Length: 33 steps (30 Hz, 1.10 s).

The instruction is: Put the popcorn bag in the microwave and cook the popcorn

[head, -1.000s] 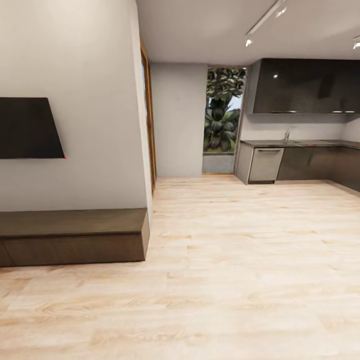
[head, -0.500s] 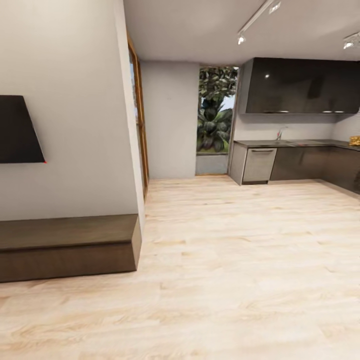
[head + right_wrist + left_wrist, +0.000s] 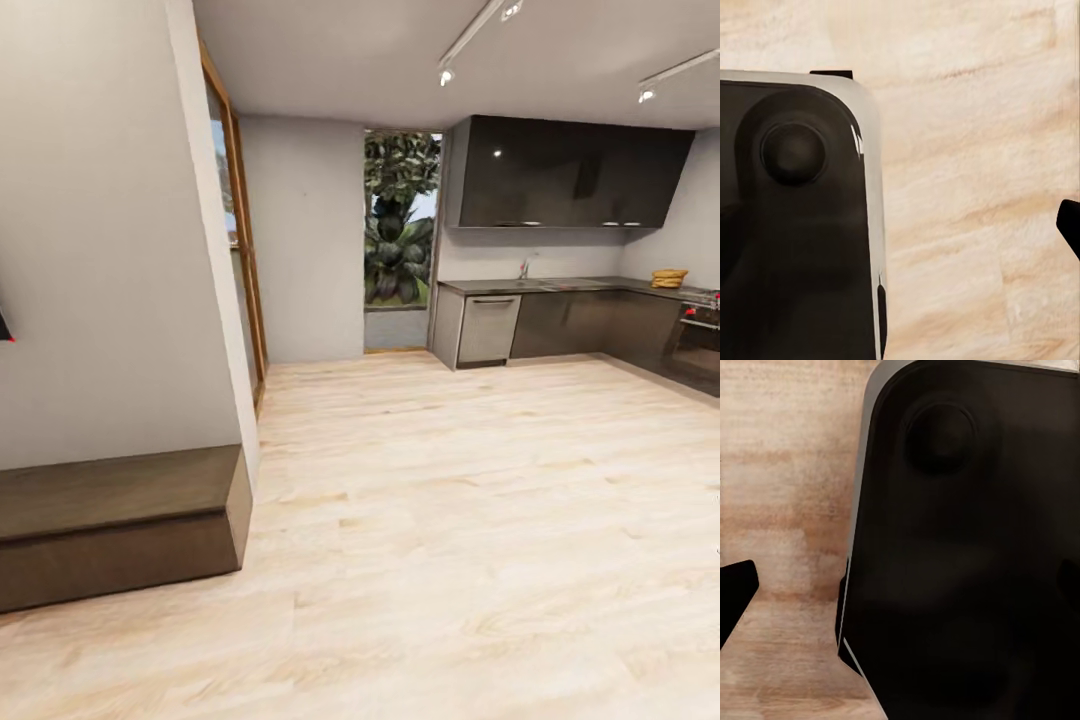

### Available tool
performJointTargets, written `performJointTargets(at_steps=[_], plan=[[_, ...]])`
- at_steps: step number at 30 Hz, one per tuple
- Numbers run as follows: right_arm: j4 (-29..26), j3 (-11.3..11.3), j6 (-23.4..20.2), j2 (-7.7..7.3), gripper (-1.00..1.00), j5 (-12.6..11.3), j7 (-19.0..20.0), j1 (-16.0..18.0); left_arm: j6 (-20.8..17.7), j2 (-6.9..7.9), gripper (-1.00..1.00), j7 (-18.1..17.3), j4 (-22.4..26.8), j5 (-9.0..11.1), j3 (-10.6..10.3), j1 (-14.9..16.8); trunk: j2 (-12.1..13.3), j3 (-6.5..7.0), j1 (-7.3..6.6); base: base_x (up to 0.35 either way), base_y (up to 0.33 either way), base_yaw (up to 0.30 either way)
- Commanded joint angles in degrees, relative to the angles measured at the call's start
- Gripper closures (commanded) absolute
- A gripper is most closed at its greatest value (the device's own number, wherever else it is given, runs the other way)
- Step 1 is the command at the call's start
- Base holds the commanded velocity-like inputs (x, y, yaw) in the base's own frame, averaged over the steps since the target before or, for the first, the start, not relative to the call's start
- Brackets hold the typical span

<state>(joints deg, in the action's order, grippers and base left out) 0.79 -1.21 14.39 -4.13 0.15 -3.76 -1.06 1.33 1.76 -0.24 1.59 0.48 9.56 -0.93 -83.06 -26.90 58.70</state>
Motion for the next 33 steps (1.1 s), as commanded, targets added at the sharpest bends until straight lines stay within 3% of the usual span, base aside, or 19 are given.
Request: performJointTargets(at_steps=[1,33], plan=[[0.09,-0.11,0.28,0.00,-1.00,0.03,-0.07,0.03,0.08,-0.01,-1.00,-0.03,0.08,0.05,0.28,-0.04,-0.02,-0.03,0.03,0.259,0.000,-0.224],[0.09,-0.11,0.28,0.01,-1.00,0.03,-0.04,0.06,0.08,-0.01,-1.00,-0.03,0.08,0.05,0.28,-0.04,-0.02,-0.03,0.03,0.258,0.000,-0.210]])
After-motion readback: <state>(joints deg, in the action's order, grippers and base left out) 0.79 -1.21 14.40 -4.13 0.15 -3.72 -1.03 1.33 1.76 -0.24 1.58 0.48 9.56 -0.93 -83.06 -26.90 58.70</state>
